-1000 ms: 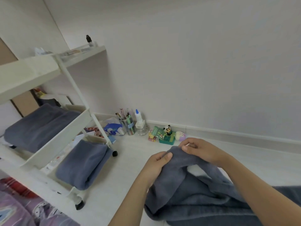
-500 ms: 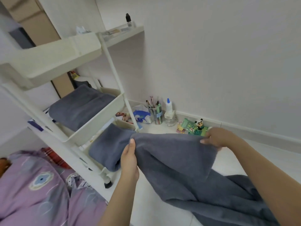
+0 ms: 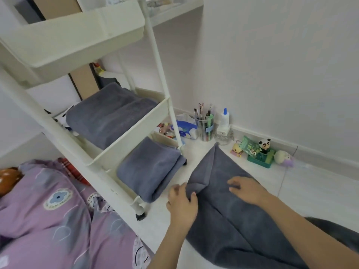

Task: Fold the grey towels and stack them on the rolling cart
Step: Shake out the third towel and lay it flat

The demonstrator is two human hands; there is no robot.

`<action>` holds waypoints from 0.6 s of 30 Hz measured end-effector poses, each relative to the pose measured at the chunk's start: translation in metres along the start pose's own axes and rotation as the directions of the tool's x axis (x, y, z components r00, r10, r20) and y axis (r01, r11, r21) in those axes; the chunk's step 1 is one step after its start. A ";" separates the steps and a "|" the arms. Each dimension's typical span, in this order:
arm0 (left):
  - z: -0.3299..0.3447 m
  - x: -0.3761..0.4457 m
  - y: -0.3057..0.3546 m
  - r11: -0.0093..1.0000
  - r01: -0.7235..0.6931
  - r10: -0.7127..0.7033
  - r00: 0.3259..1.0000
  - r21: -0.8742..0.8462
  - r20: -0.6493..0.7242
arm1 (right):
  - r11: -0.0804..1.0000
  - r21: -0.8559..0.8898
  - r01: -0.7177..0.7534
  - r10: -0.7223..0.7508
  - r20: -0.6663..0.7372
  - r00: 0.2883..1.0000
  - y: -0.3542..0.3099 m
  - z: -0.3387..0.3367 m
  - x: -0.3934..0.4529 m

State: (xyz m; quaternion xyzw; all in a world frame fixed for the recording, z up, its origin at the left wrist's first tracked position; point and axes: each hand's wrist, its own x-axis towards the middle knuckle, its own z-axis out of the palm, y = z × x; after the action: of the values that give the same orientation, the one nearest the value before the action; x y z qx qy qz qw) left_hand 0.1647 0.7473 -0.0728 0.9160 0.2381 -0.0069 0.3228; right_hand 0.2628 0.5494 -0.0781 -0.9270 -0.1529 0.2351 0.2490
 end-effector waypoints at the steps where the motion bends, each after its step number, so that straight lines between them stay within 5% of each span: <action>1: 0.008 0.000 -0.002 0.998 -0.068 0.067 0.996 0.013 0.050 | 0.997 -0.058 -0.052 0.052 0.003 0.999 0.011 0.011 -0.003; 4: 0.034 0.001 -0.012 0.978 -0.206 0.185 0.927 0.031 0.326 | 0.979 -0.167 -0.120 0.117 -0.028 0.993 0.036 0.036 -0.021; 7: 0.053 0.003 -0.023 0.925 -0.272 0.094 0.840 0.265 0.535 | 0.965 -0.225 -0.137 0.128 -0.057 0.990 0.060 0.052 -0.036; 13: 0.059 0.006 -0.018 0.879 -0.270 0.025 0.849 0.392 0.528 | 0.952 -0.275 -0.136 0.084 -0.193 0.978 0.082 0.050 -0.068; 18: 0.066 -0.018 -0.012 0.823 -0.452 0.206 0.802 0.344 0.561 | 0.931 -0.321 -0.172 0.073 -0.298 0.952 0.102 0.066 -0.111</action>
State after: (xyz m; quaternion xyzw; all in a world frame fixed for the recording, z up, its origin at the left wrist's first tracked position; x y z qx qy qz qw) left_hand 0.1527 0.7082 -0.1288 0.9593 -0.0304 -0.2421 0.1419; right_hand 0.1521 0.4458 -0.1433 -0.9878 -0.0959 0.0861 0.0872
